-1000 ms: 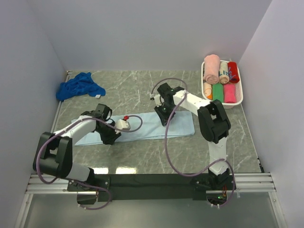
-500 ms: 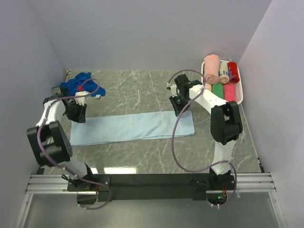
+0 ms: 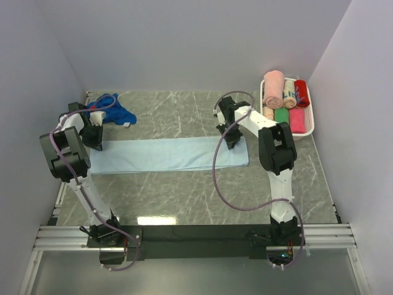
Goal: Roll the towels
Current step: Fold the towel
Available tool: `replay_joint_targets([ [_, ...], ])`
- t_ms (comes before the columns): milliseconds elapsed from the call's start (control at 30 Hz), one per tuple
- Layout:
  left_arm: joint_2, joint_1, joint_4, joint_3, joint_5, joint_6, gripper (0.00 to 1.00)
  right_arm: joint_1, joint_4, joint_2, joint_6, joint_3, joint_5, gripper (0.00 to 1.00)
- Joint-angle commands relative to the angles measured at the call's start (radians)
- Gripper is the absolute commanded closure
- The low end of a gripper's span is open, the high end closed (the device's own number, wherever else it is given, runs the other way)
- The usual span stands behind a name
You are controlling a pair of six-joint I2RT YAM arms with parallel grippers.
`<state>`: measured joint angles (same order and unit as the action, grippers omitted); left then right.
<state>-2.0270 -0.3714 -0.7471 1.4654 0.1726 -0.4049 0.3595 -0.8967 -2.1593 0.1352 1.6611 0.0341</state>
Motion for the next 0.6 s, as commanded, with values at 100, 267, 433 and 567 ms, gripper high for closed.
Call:
replay_joint_targets([
  [100,-0.038,-0.006,0.022,0.078,0.024,0.029,0.73,-0.025,-0.073,-0.149,0.041,0.293,-0.074,0.74],
  [267,0.091,-0.008,0.005,0.017,0.071,0.028,0.65,-0.034,-0.068,0.005,0.018,0.229,0.053,0.7],
  [433,0.195,-0.008,0.003,-0.071,0.128,0.043,0.6,-0.036,-0.06,0.154,-0.003,0.057,0.154,0.73],
  [567,0.217,-0.008,0.021,-0.111,0.156,0.063,0.61,-0.034,-0.064,0.118,-0.026,-0.007,0.132,0.78],
])
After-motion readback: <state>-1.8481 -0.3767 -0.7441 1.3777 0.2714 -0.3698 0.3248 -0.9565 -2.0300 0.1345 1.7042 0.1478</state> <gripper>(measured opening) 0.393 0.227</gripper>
